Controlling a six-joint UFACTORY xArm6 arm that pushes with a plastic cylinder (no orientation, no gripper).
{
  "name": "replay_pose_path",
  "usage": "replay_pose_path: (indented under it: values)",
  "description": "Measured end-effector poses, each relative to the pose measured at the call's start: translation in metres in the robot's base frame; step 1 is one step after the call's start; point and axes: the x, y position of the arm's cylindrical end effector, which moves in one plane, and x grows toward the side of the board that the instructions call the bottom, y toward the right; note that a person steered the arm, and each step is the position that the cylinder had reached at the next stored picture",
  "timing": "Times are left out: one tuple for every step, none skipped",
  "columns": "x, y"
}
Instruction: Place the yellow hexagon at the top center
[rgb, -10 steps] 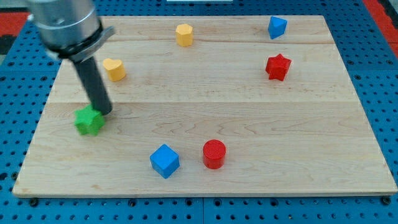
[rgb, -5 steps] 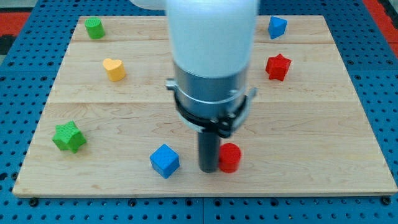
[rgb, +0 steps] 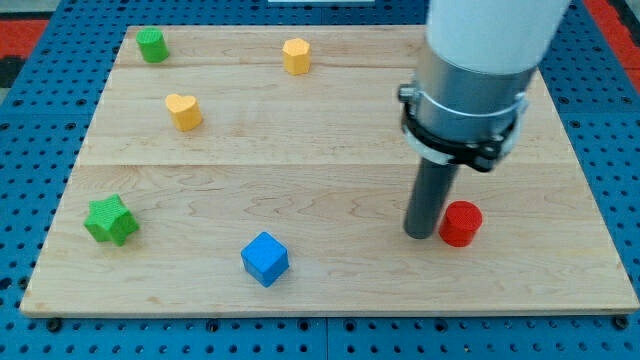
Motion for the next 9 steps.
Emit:
replay_pose_path:
  values:
    - [-0.069, -0.124]
    - [-0.124, -0.192]
    - [-0.173, -0.223]
    - [-0.188, -0.231]
    - [-0.233, -0.145]
    - [-0.277, -0.063]
    - [-0.306, -0.063]
    - [-0.265, -0.042]
    - [-0.164, -0.028]
